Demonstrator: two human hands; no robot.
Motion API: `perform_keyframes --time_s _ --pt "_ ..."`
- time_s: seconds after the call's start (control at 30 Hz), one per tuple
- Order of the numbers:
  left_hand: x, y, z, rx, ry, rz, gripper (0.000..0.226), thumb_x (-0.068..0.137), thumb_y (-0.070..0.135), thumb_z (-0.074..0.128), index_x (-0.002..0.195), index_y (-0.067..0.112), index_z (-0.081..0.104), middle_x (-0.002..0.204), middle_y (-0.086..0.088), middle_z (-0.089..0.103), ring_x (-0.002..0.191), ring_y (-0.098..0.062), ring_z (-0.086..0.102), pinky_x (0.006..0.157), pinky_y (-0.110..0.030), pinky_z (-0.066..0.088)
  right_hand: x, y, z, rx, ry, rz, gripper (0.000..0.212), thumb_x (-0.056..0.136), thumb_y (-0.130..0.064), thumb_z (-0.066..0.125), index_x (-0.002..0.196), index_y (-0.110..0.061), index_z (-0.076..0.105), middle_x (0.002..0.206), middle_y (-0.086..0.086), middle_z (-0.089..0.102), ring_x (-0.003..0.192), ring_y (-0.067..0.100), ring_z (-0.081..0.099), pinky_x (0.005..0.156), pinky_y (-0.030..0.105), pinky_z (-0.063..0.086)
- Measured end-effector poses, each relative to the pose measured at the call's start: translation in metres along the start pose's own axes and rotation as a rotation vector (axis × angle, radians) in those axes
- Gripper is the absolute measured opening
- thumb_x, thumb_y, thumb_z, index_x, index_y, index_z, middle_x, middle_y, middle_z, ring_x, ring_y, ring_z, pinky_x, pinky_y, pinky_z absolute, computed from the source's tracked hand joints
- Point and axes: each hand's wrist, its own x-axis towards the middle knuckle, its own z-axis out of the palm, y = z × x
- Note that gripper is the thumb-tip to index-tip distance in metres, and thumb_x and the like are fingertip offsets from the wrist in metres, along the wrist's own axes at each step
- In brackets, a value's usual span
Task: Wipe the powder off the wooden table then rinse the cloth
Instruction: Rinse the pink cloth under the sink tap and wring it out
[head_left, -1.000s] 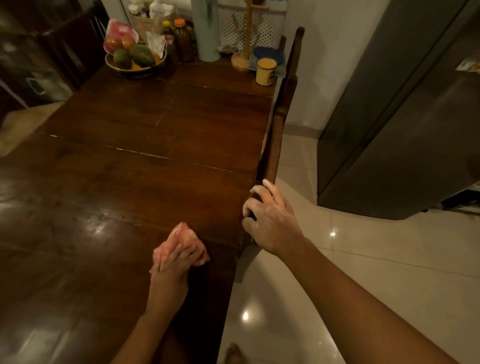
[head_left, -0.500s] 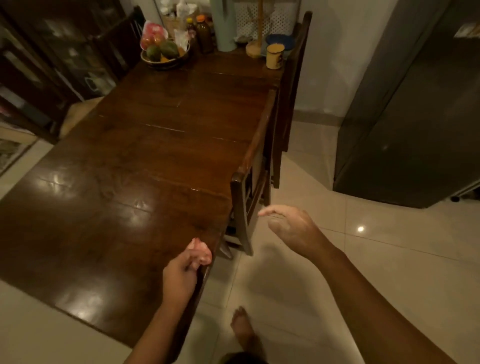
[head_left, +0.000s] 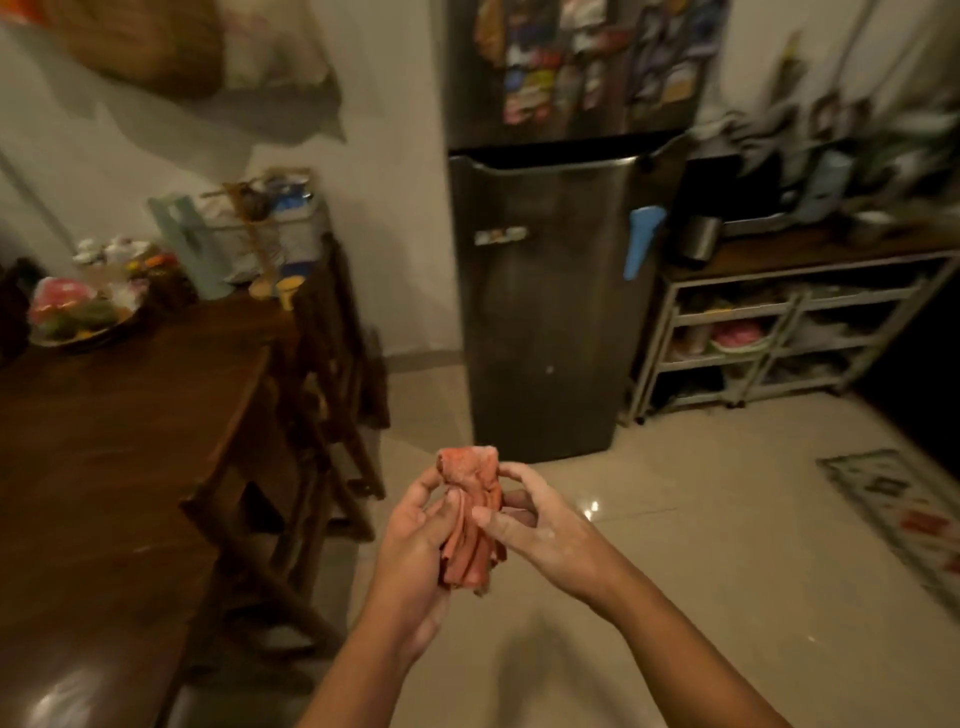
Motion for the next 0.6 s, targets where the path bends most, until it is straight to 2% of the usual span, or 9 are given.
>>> perform_keyframes --time_s 0.07,0.13,0.2,0.33,0.43,0.5,0.6 --pt "0.004 0.002 0.047 0.064 -0.109 0.008 0.025 0.100 0.009 0.049 0.122 0.014 0.059 0.106 -0.021 0.072 0.090 -0.041 0.070 0.068 -0.046 0.059 -0.021 -0.002 -0.038 0.023 0.145 -0.040 0.056 0.089 -0.044 0.073 0.138 -0.034 0.049 0.127 0.000 0.067 0.110 0.009 0.069 0.092 0.031 0.058" --pt "0.011 0.000 0.089 0.160 -0.203 0.046 0.023 0.101 0.015 0.050 0.121 0.014 0.061 0.103 -0.021 0.073 0.081 -0.042 0.068 0.063 -0.043 0.059 -0.039 -0.001 -0.074 0.025 0.272 -0.063 0.055 0.084 -0.057 0.074 0.132 -0.043 0.053 0.124 0.000 0.068 0.108 0.011 0.070 0.095 0.037 0.058" --pt "0.021 -0.005 0.128 0.210 -0.300 0.062 0.021 0.101 0.020 0.051 0.117 0.014 0.064 0.098 -0.021 0.073 0.073 -0.043 0.066 0.063 -0.046 0.057 -0.054 0.001 -0.109 0.029 0.383 -0.057 0.056 0.079 -0.065 0.074 0.129 -0.049 0.054 0.123 -0.005 0.068 0.108 0.008 0.069 0.092 0.035 0.058" --pt "0.045 -0.018 0.200 0.253 -0.469 0.016 0.018 0.100 0.018 0.054 0.111 0.008 0.064 0.092 -0.027 0.071 0.068 -0.044 0.064 0.055 -0.044 0.056 -0.074 0.004 -0.170 0.121 0.591 -0.114 0.044 0.087 -0.034 0.077 0.128 -0.036 0.062 0.111 -0.004 0.073 0.099 0.006 0.072 0.075 0.022 0.057" --pt "0.073 -0.032 0.254 0.300 -0.571 -0.016 0.016 0.099 0.012 0.055 0.107 0.007 0.068 0.094 -0.022 0.073 0.080 -0.041 0.069 0.069 -0.047 0.059 -0.080 0.009 -0.221 0.114 0.773 -0.129 0.035 0.090 -0.020 0.076 0.123 -0.026 0.066 0.110 -0.004 0.074 0.097 0.007 0.072 0.077 0.024 0.058" --pt "0.097 -0.043 0.291 0.333 -0.638 -0.010 0.017 0.097 0.010 0.057 0.107 0.009 0.071 0.096 -0.015 0.075 0.089 -0.032 0.073 0.077 -0.040 0.061 -0.083 0.013 -0.259 0.077 0.869 -0.113 0.028 0.092 -0.015 0.072 0.118 -0.022 0.068 0.109 -0.006 0.075 0.094 0.011 0.074 0.078 0.031 0.060" --pt "0.129 -0.057 0.351 0.346 -0.724 -0.004 0.019 0.097 0.012 0.058 0.110 0.012 0.072 0.102 -0.004 0.076 0.098 -0.019 0.072 0.087 -0.031 0.058 -0.087 0.009 -0.316 0.021 0.943 -0.083 0.027 0.093 -0.006 0.066 0.115 -0.021 0.070 0.109 -0.009 0.076 0.096 0.010 0.073 0.079 0.028 0.059"
